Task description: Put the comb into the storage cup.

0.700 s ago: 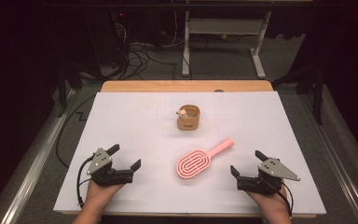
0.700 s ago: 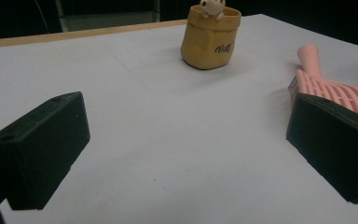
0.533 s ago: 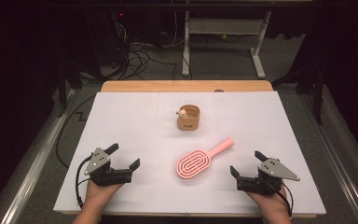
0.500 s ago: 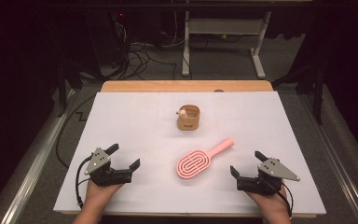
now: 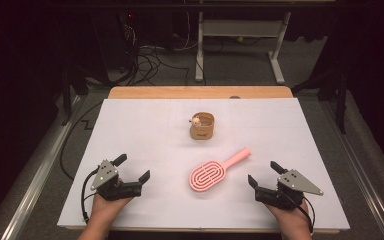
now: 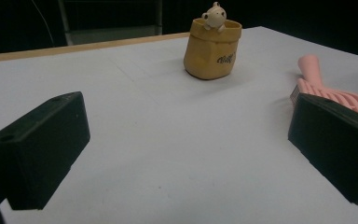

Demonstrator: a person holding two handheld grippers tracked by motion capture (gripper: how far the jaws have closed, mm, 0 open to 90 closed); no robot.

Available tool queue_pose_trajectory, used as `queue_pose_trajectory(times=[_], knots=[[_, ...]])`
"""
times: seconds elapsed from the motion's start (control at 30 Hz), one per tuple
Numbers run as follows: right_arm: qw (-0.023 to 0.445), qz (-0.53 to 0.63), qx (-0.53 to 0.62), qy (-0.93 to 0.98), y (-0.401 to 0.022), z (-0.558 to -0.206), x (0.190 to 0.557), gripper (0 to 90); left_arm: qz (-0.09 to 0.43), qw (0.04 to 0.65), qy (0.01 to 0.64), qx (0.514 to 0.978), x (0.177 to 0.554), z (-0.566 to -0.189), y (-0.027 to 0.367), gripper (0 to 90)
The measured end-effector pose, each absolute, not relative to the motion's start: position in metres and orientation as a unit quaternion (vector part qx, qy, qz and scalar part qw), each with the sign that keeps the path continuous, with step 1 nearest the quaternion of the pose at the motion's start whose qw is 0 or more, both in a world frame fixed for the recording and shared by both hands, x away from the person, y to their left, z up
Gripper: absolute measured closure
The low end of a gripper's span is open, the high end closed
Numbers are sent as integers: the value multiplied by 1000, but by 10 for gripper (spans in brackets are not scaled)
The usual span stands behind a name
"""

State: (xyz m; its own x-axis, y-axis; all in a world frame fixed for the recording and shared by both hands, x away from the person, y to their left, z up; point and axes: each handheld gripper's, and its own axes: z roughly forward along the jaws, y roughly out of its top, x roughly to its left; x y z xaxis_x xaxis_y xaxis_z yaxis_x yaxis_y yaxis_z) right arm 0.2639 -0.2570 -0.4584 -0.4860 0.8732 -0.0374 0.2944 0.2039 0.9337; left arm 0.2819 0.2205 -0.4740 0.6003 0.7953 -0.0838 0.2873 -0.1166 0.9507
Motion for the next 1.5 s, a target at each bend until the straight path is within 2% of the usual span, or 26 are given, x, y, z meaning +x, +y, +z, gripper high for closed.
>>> queue_pose_trajectory(times=[0.07,0.17,0.2,0.23,0.37,0.57,0.93,1.5], knots=[[299,487,410,711,-258,-458,263,224,229,543,381,713,282,-474,220,0],[292,490,416,709,-257,-457,263,380,229,545,381,711,282,-474,220,0],[292,490,416,709,-257,-457,263,380,229,545,381,711,282,-474,220,0],[286,486,417,713,-256,-456,262,468,230,545,380,711,282,-474,220,0],[274,487,408,722,-253,-455,261,685,216,547,379,714,281,-474,219,0],[256,484,405,732,-250,-456,263,887,224,548,373,714,280,-473,217,0],[247,485,388,744,-240,-454,264,900,226,550,375,711,280,-473,220,0],[235,479,361,765,-198,-453,271,900,221,554,373,710,281,-475,218,0]])
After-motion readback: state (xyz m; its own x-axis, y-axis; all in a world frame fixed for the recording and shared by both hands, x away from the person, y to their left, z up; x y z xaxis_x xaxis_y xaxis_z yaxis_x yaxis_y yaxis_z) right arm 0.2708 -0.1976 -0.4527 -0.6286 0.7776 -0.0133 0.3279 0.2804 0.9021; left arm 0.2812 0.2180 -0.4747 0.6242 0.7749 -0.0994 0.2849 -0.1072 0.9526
